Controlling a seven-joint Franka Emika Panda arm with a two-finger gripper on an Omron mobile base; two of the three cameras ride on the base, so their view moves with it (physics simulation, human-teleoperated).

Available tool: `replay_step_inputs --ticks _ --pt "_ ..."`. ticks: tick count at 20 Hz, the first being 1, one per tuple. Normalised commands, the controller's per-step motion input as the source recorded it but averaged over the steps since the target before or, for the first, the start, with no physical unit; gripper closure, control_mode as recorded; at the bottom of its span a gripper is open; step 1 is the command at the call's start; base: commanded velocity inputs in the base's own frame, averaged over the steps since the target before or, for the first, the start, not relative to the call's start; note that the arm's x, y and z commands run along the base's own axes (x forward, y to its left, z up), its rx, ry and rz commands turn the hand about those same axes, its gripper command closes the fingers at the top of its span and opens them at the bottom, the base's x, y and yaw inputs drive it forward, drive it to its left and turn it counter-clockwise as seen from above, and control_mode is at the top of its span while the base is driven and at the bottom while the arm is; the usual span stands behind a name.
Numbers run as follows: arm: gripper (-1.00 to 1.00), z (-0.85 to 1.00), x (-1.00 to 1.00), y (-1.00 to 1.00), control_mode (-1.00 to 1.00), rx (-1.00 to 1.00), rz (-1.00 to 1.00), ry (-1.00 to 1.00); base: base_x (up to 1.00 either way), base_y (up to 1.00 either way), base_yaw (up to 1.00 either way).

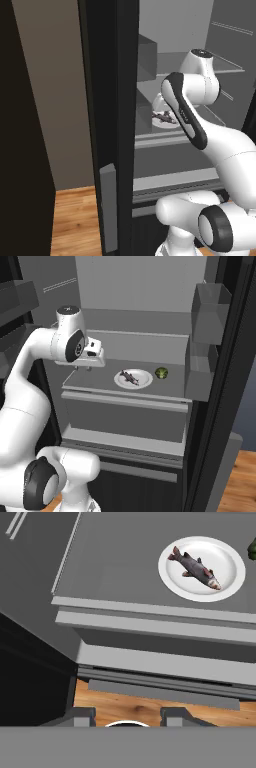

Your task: Retrieve the fish from the fridge and place it on the cutting board.

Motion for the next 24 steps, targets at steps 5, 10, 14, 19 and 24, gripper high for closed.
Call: replay_step_inputs --ticks 5,10,14,19,24 --pt "-1.00 -0.04 -0.08 -0.01 -1.00 0.00 0.00 0.00 0.00 0.00 0.00" --pt "-1.00 -0.08 -0.22 -0.20 -1.00 0.00 0.00 -0.03 0.00 0.00 0.00" --pt "-1.00 -0.13 -0.24 -0.29 -1.00 0.00 0.00 0.00 0.00 0.00 0.00" --pt "-1.00 -0.17 -0.17 -0.35 -1.00 0.00 0.02 0.00 0.00 0.00 0.00" --pt "-1.00 -0.22 -0.02 -0.36 -1.00 0.00 0.04 -0.04 0.00 0.00 0.00"
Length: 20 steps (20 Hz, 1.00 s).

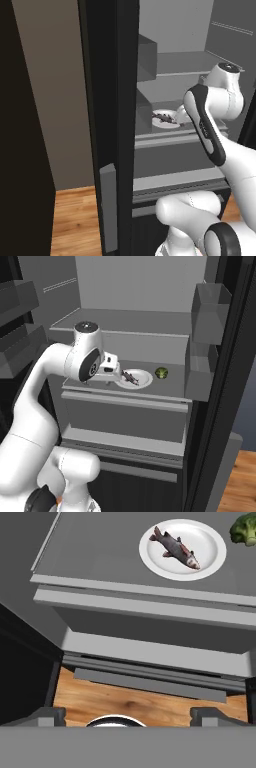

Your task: Retrieve the fish from the fridge and place it on the cutting board.

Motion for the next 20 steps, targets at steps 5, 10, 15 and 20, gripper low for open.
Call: replay_step_inputs --ticks 5,10,15,20 --pt "-1.00 -0.23 0.00 -0.37 -1.00 0.00 0.04 -0.04 0.00 0.00 0.00" --pt "-1.00 -0.25 0.07 -0.39 -1.00 -0.02 0.06 -0.04 0.00 0.00 0.00" --pt "-1.00 -0.20 0.15 -0.20 -1.00 -0.01 0.08 -0.02 0.00 0.00 0.00" --pt "-1.00 -0.05 0.37 0.00 -1.00 0.00 0.10 0.00 0.00 0.00 0.00"
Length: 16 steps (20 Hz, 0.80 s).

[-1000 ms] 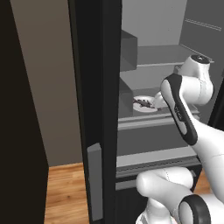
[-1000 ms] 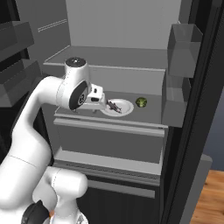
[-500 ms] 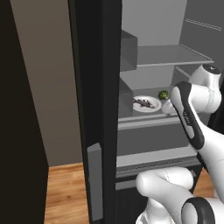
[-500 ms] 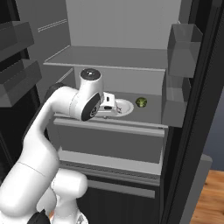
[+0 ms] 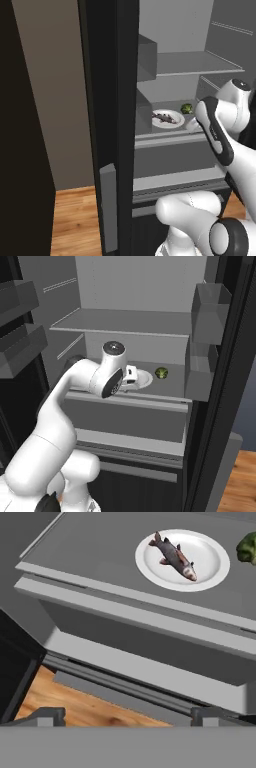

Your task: Retrieve the fish from the fridge and place it on the cutting board.

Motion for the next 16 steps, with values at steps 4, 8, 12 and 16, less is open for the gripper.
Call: replay_step_inputs --ticks 4,8,12,16 --pt "-1.00 -0.01 0.49 0.00 -1.00 0.00 0.07 0.00 0.00 0.00 0.00" --pt "-1.00 0.00 0.49 0.00 -1.00 0.00 0.02 0.00 0.00 0.00 0.00" --pt "-1.00 -0.09 0.50 0.00 -1.00 0.00 0.00 0.00 0.00 0.00 0.00" --pt "-1.00 -0.22 0.47 0.00 -1.00 0.00 0.00 0.00 0.00 0.00 0.00"
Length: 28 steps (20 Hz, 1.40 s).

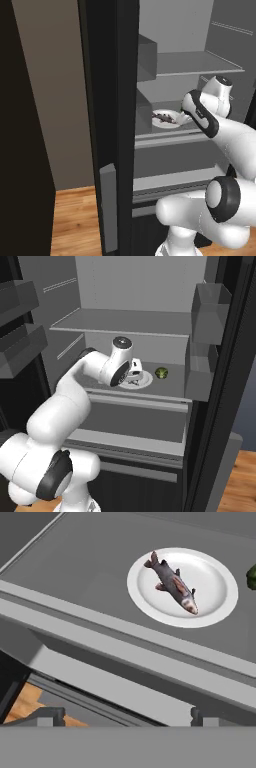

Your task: Retrieve the fish from the fridge and place it on the cutting board.

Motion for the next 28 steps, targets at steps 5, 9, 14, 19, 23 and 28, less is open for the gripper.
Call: replay_step_inputs --ticks 5,9,14,19,23,28 --pt "-1.00 -0.29 0.39 0.00 -1.00 0.00 0.00 0.00 0.00 0.00 0.00" --pt "-1.00 -0.22 0.41 -0.03 -1.00 0.00 0.01 0.00 0.00 0.00 0.00" --pt "-1.00 -0.14 0.40 -0.04 -1.00 0.00 0.01 0.00 0.00 0.00 0.00" --pt "-1.00 -0.12 0.29 -0.12 -1.00 0.00 0.04 0.00 0.00 0.00 0.00" --pt "-1.00 -0.14 0.26 -0.18 -1.00 0.00 0.06 0.00 0.00 0.00 0.00" --pt "-1.00 -0.17 0.33 -0.14 -1.00 0.00 0.07 0.00 0.00 0.00 0.00"
